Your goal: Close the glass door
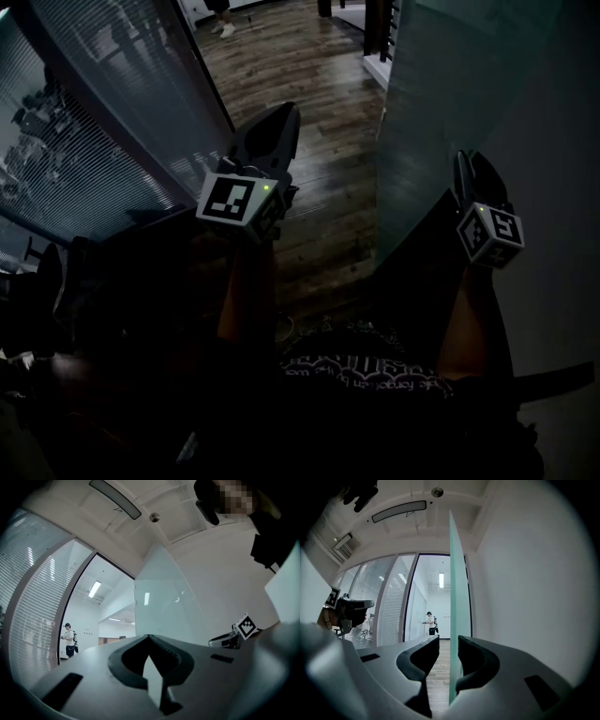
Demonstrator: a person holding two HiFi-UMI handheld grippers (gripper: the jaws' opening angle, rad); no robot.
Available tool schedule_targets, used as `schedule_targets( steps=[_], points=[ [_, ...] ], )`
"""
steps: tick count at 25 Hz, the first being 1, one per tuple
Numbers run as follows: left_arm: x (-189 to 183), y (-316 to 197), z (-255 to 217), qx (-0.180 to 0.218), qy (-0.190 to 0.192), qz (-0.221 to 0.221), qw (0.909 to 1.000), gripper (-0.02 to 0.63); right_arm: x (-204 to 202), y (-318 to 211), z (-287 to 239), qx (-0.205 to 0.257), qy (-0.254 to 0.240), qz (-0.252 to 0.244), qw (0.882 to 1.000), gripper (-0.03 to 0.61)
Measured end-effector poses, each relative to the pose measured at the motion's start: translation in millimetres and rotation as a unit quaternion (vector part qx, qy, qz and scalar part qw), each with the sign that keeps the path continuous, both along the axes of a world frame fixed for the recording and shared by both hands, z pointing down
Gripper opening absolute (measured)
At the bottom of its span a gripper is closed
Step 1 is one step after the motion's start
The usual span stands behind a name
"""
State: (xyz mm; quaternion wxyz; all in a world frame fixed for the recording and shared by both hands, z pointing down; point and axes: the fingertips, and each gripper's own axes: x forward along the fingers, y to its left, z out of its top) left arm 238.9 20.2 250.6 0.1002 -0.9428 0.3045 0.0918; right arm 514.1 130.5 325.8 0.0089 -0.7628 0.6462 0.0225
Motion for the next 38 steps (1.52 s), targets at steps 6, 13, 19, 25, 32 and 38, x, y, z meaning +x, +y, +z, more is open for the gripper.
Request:
schedule_targets(
  steps=[6,13,19,25,32,38],
  points=[
    [-42.2,-9.6,-1.6,-0.002,0.002,-0.032,0.9995,0.002,-32.0,-19.5,-4.3,0.002,-0.003,-0.020,1.000,0.110],
    [-85.5,-22.0,5.0,-0.007,0.007,-0.058,0.9983,0.002,-75.4,-44.3,-3.0,-0.001,0.001,-0.049,0.999,0.110],
    [-110.7,-31.8,8.1,-0.010,0.011,-0.073,0.9972,0.002,-110.3,-67.4,-2.5,-0.004,0.006,-0.077,0.997,0.110],
    [-141.3,-37.4,8.4,-0.011,0.007,-0.096,0.9953,0.002,-144.7,-90.1,-5.3,-0.014,0.019,-0.108,0.994,0.110],
    [-179.9,-49.3,7.4,-0.016,0.006,-0.134,0.9908,0.002,-182.6,-125.0,-7.9,-0.017,0.017,-0.146,0.989,0.110],
    [-188.1,-48.8,12.0,-0.012,0.005,-0.163,0.9865,0.002,-202.5,-141.7,-3.6,-0.010,0.019,-0.188,0.982,0.110]
  ],
)
